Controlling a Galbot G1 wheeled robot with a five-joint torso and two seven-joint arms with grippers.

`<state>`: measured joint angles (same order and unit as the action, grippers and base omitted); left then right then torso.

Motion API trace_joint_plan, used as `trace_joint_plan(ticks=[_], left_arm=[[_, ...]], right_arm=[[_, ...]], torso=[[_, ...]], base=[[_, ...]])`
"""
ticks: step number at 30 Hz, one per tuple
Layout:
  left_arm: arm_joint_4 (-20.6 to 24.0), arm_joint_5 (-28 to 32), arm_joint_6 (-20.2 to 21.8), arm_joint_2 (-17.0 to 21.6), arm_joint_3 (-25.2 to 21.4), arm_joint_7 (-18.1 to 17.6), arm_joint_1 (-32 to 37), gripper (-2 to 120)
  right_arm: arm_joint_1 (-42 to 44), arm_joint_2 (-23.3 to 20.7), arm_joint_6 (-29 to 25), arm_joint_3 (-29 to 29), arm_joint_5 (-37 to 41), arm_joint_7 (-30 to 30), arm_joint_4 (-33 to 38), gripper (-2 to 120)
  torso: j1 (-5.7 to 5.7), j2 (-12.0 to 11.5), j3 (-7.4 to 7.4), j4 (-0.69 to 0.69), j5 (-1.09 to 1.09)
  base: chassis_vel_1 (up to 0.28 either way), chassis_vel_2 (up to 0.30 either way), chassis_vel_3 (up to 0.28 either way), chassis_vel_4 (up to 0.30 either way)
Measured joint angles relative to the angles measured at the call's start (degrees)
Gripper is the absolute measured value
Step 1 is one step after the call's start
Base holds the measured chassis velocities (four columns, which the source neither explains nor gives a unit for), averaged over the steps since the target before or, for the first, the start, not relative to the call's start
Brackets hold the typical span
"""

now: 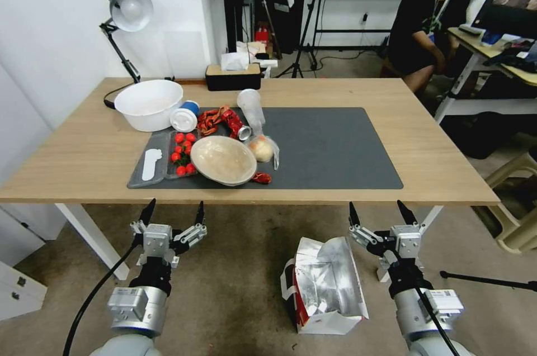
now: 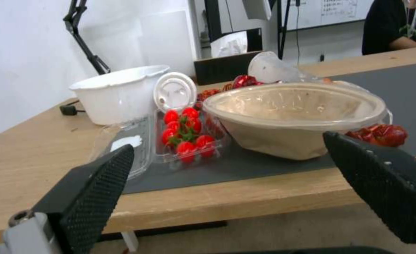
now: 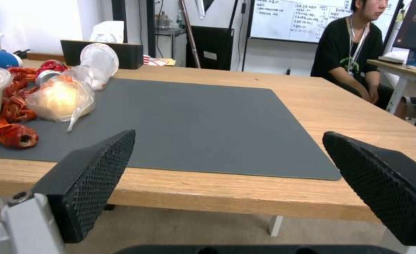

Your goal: Pick up the food delivery bag from the floor and place it on the table.

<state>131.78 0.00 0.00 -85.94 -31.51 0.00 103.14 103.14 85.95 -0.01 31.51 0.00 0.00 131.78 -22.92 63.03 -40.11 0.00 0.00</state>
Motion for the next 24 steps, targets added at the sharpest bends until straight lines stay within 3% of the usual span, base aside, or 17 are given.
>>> trace_joint_plan(ticks=[24], left_arm=[[0.00,0.00,0.00,0.00,0.00,0.00,0.00,100]], right_arm=[[0.00,0.00,0.00,0.00,0.01,0.00,0.00,100]], torso=[[0.00,0.00,0.00,0.00,0.00]], base=[[0.000,0.000,0.000,0.000]])
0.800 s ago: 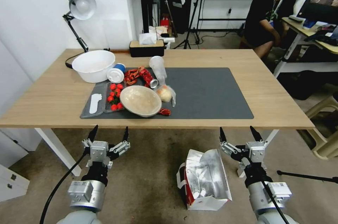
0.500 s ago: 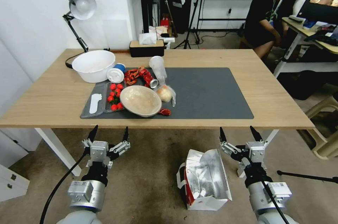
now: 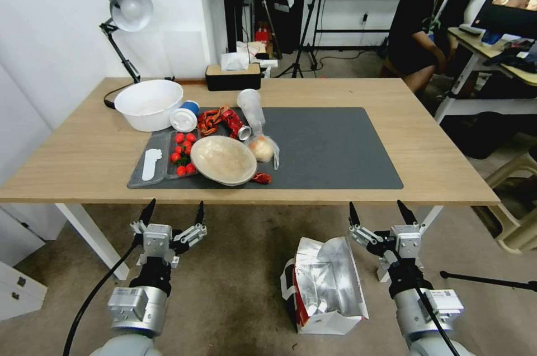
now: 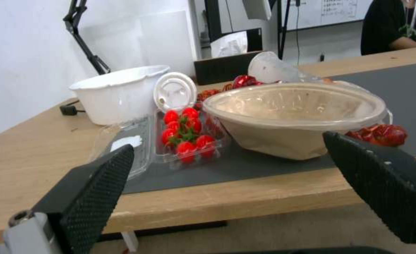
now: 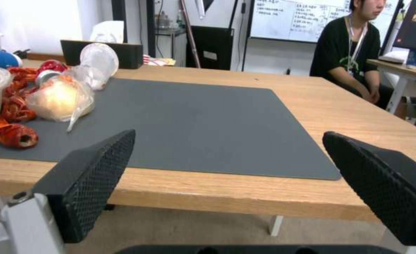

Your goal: Pick up the food delivery bag from the floor and place it on the table.

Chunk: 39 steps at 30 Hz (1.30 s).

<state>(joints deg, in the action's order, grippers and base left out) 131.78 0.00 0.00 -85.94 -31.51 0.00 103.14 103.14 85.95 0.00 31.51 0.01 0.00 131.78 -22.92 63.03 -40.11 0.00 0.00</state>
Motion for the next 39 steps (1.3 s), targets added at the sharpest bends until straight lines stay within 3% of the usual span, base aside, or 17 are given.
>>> trace_joint_plan(ticks=[15,17,20,22,23,25,39], left_arm=[[0.01,0.69,0.47,-0.09,-0.08,0.03,-0.39,100],[0.17,7.71,5.32,-1.12,-1.30,0.70,-4.41,100],[0.38,11.22,7.79,-1.67,-1.92,1.04,-6.47,100],[0.39,11.88,8.28,-1.77,-2.06,1.11,-6.80,100],[0.39,11.88,8.28,-1.77,-2.06,1.11,-6.80,100],[-0.79,10.90,4.91,-1.69,-2.35,2.04,-6.15,100],[-2.31,9.50,0.65,-1.67,-3.10,1.28,-5.28,100]], right_arm=[[-0.20,-0.10,0.47,0.21,0.23,-0.01,0.07,100],[-0.79,-0.37,1.52,0.66,0.87,-0.03,0.42,100],[-0.93,-0.44,1.87,0.75,1.03,-0.03,0.39,100],[-3.92,-2.07,8.29,3.78,4.46,-0.15,2.55,100],[-3.92,-2.07,8.29,3.78,4.46,-0.15,2.55,100],[-8.31,-4.45,17.82,8.15,9.58,-0.41,5.72,100],[-7.58,-6.04,18.26,9.03,10.46,-0.46,6.39,100]], torso=[[0.00,0.00,0.00,0.00,0.00],[0.01,0.00,0.01,0.00,-0.01],[0.01,-0.01,0.00,-0.04,0.00],[0.01,-0.01,0.00,0.01,0.00],[0.01,-0.01,0.00,0.01,0.00],[0.01,-0.01,0.00,0.01,0.00],[0.00,-0.01,0.00,0.00,0.00]], base=[[0.000,0.000,0.000,0.000],[0.000,0.000,0.000,0.000],[0.000,0.000,0.000,0.000],[0.000,0.000,0.000,0.000],[0.000,0.000,0.000,0.000],[0.000,0.000,0.000,0.000],[0.000,0.000,0.000,0.000]])
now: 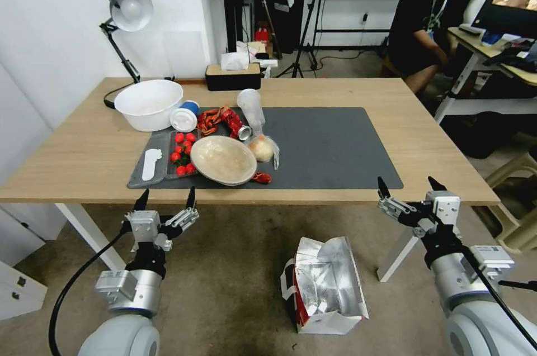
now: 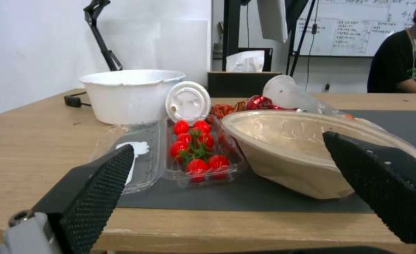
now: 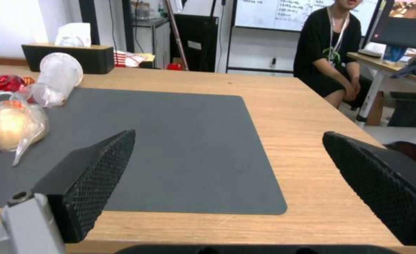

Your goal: Pick up the food delivery bag from the floor and place it on the table.

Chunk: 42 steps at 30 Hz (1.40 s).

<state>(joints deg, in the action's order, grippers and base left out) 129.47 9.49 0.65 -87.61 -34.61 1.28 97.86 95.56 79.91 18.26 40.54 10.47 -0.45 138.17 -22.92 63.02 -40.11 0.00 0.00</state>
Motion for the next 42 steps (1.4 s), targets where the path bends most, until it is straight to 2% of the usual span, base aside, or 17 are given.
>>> trace_joint_plan(ticks=[21,42], left_arm=[[-0.09,1.54,-0.85,-0.14,-0.03,0.25,0.53,100],[0.15,1.54,-0.62,-0.09,0.02,0.19,0.47,100]], right_arm=[[0.86,0.08,-0.85,-0.23,-0.45,0.00,0.14,100],[0.66,0.49,-1.49,-0.76,-0.94,0.06,-0.40,100]], torso=[[0.11,-0.27,0.15,0.00,0.00],[2.90,-6.62,3.71,0.00,0.00]], base=[[0.000,0.000,0.000,0.000],[0.000,0.000,0.000,0.000]])
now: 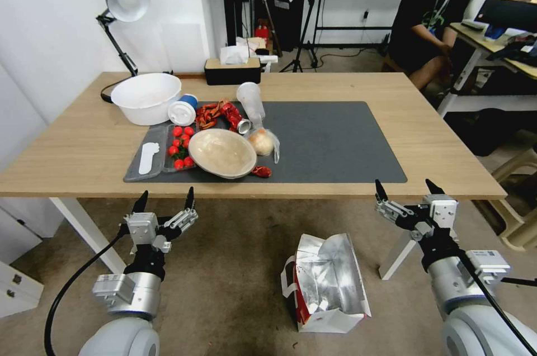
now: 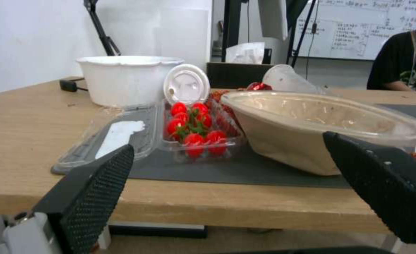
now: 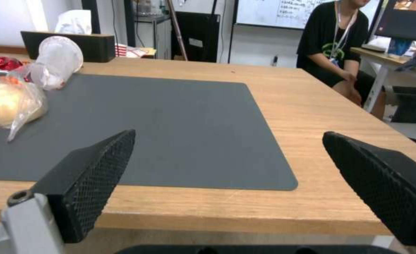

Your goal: Pick up the food delivery bag from the floor and place it on the table.

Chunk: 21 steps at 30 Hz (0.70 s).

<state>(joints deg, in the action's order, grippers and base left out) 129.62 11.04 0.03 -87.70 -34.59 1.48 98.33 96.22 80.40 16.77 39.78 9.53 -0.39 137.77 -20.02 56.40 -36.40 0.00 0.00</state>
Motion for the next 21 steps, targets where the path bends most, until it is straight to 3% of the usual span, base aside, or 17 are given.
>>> trace_joint_plan(ticks=[21], left_arm=[[-0.20,0.01,0.23,-0.05,-0.05,0.02,-0.33,100]], right_arm=[[-0.20,-0.20,-0.48,-0.17,-0.37,0.08,-0.60,100]], torso=[[2.49,-5.73,3.24,0.00,0.00]], base=[[0.000,0.000,0.000,0.000]])
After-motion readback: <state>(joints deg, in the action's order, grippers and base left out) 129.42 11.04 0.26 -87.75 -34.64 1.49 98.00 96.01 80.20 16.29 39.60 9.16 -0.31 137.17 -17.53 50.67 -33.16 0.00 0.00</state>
